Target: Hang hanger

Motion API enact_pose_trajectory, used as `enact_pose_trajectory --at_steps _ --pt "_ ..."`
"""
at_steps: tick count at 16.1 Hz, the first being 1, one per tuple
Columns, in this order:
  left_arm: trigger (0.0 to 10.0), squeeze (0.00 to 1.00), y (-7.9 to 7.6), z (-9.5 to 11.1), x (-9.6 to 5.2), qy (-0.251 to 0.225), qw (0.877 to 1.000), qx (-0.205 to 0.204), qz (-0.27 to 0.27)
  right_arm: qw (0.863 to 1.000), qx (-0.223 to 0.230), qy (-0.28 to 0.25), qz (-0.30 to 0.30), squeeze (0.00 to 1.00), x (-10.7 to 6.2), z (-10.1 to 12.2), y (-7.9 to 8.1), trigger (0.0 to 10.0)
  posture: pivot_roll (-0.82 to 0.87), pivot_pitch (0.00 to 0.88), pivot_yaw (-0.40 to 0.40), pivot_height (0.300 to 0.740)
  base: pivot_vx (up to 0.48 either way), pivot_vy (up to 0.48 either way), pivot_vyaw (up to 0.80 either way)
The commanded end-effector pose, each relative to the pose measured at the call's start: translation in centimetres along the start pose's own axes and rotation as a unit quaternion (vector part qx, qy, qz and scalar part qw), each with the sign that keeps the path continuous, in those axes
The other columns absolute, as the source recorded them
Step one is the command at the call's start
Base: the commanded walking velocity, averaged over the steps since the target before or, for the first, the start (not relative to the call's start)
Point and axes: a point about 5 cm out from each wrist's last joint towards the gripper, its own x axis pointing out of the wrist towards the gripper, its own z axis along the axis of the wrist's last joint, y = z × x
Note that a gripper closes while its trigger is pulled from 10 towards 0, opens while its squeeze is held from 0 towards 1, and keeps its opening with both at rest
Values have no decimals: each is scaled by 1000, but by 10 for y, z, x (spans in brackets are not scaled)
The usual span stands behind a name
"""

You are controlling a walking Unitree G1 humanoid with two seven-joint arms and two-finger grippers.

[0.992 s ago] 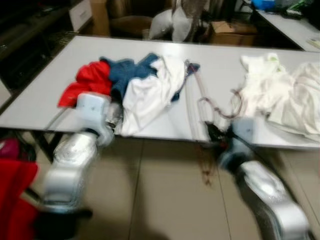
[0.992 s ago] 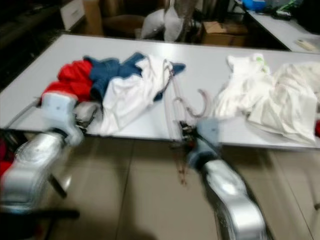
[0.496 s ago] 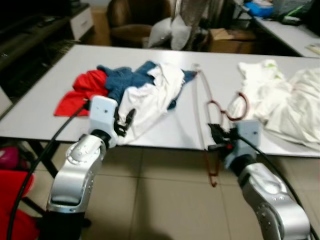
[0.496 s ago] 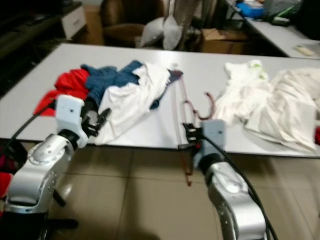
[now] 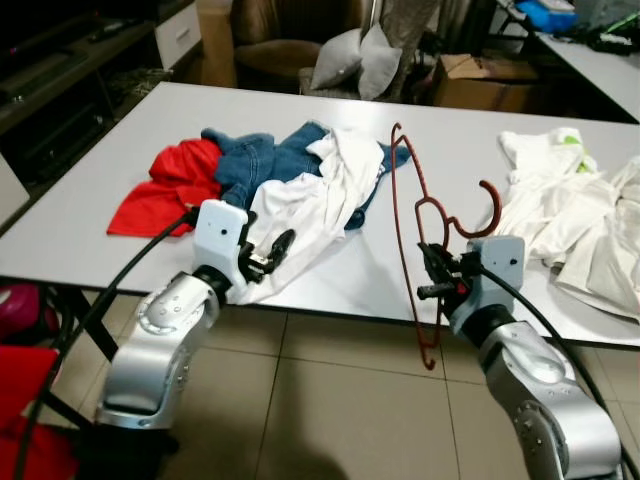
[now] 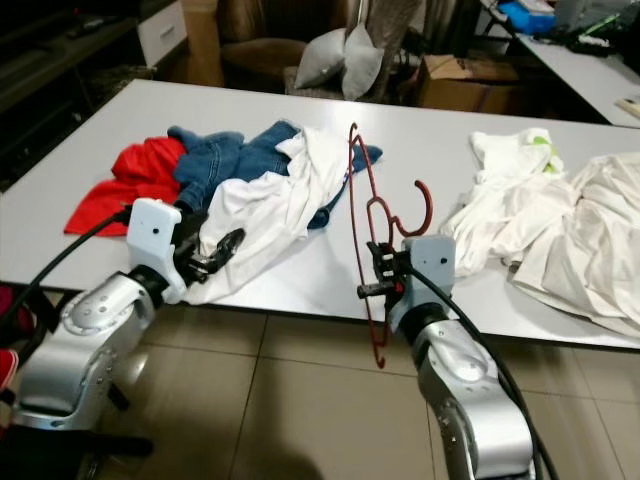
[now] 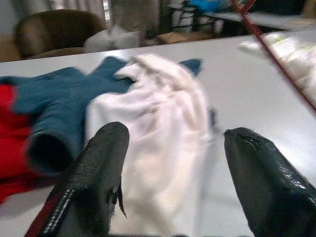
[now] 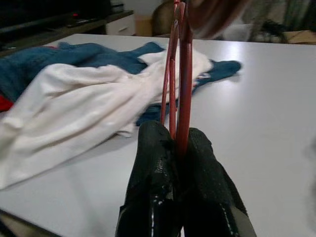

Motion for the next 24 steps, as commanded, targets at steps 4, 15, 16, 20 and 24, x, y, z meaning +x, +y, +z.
enact_pose_trajectory --at_steps 4,15,16,20,24 --pt "10000 0 9 -1 3 -4 1000 9 27 1000 7 7 -10 0 -1 -3 -3 10000 -21 0 -20 740 0 76 0" --pt "10000 973 6 -7 0 -3 999 -20 36 999 21 8 -34 0 -6 -10 -9 10000 -16 0 -14 740 0 87 -423" --pt "10000 1000 5 -7 0 -4 999 -22 31 999 22 8 -35 0 -6 -10 -9 10000 -16 0 -14 740 0 0 0" --pt "10000 1000 3 -13 0 13 999 -2 32 998 41 17 -49 0 -7 -12 -14 10000 -20 0 -13 740 0 0 0" --pt "10000 1000 2 -18 1 16 999 4 35 997 57 12 -42 0 -7 -12 -14 10000 -19 0 -18 740 0 0 0"
